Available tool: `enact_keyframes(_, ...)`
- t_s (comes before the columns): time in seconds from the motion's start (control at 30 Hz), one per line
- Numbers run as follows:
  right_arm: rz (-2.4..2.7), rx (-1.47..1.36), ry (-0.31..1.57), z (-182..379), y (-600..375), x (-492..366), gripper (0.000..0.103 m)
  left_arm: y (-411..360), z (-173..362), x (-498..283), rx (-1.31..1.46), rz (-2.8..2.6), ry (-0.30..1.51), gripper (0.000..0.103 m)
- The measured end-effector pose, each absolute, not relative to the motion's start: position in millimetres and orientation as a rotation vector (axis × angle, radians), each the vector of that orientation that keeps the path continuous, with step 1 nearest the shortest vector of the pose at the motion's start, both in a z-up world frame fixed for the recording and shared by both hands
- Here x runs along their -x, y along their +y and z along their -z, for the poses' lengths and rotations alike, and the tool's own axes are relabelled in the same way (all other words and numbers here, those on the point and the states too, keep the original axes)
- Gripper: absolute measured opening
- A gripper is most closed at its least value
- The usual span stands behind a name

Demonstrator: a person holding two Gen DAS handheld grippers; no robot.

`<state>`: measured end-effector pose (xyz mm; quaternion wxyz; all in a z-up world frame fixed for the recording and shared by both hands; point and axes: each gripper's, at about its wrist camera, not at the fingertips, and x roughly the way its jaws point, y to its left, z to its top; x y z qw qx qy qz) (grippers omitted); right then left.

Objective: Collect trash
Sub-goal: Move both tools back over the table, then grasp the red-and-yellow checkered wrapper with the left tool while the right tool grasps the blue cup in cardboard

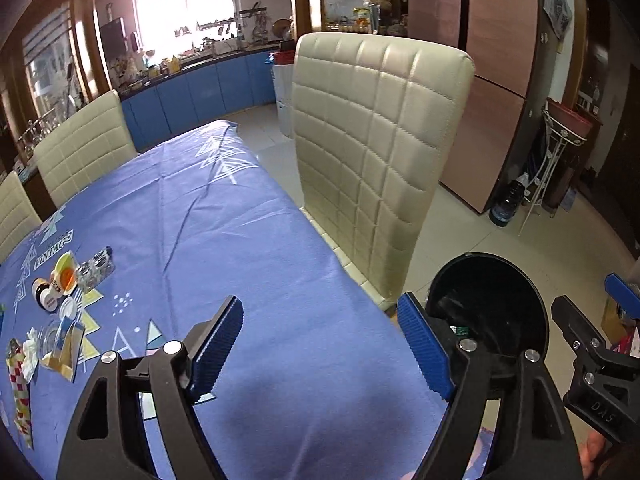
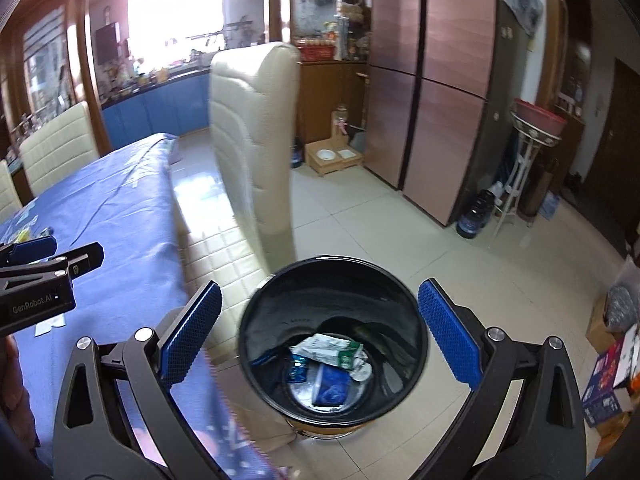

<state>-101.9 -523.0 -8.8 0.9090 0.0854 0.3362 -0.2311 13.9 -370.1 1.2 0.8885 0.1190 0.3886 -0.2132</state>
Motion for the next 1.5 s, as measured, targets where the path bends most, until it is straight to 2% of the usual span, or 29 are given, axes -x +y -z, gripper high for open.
enact_keyframes(0.5, 0.21, -0.036, 0.712, -10, -375, 41, 0.098, -198, -12, -35, -0.152, 0.191, 0.782, 0.077)
enact_keyframes(0.93, -0.003, -0.002, 0.817, 13, -240, -16, 0.098, -44, 11, -51, -0.172, 0.122, 0.817, 0.077)
enact_keyframes(1.1, -0.089, -0.068, 0.855, 21, -206, -33, 0.098, 9, 22, -63, -0.201, 0.094, 0.847, 0.077)
enact_keyframes(1.5, -0.154, -0.053, 0.917, 42, -132, -67, 0.098, 81, 53, -72, -0.157, 0.083, 0.906, 0.077)
